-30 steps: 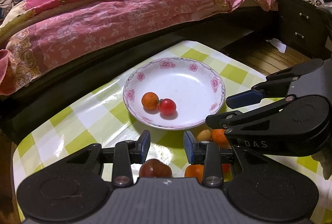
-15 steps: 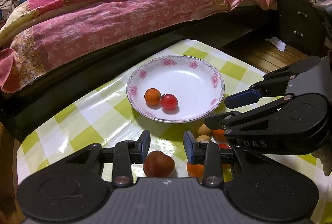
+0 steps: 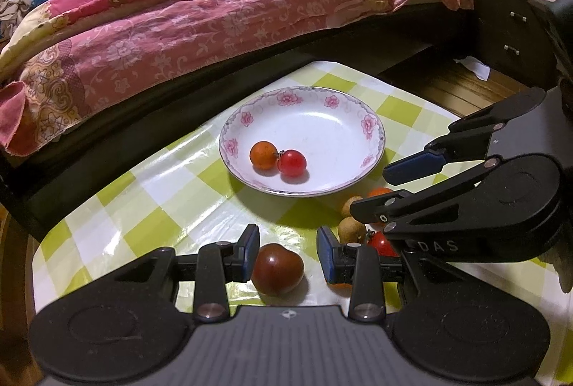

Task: Organize fruits
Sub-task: 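Move both open tools back toward the remaining fruits, then grasp the dark brown tomato with the left tool while the right tool grasps a red tomato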

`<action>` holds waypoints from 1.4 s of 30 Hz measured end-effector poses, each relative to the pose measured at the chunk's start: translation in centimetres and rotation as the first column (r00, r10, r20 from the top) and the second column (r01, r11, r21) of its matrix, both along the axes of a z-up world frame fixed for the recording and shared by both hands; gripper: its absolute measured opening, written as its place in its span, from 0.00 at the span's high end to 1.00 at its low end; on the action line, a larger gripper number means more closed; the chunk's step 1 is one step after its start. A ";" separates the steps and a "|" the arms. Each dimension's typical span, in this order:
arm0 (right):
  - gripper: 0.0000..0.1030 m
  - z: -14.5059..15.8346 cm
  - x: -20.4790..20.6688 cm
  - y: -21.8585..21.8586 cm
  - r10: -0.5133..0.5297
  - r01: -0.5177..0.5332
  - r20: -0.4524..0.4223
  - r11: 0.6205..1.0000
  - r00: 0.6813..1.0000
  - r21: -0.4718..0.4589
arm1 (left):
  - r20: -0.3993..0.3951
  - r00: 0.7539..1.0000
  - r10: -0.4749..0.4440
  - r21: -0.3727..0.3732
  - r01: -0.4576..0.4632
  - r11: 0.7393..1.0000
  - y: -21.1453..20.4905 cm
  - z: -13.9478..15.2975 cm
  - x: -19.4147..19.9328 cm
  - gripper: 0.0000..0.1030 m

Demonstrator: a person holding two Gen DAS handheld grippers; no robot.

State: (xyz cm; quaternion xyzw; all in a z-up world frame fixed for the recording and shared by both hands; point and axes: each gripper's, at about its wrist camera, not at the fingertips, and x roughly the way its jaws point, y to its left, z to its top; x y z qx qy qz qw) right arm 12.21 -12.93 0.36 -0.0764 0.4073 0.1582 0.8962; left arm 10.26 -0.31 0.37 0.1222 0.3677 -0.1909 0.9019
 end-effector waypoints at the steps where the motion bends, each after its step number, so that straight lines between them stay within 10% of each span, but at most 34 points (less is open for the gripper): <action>1: 0.63 0.0 -0.1 0.0 0.001 -0.001 -0.001 1.000 1.000 0.000 | -0.001 1.000 -0.001 0.001 0.001 1.000 0.0 -0.1 0.0 0.59; 42: 0.54 -2.8 -1.5 -0.7 0.061 -0.058 -0.101 0.998 0.993 0.035 | -0.058 0.997 -0.050 0.056 0.054 0.997 1.8 -2.9 -0.2 0.52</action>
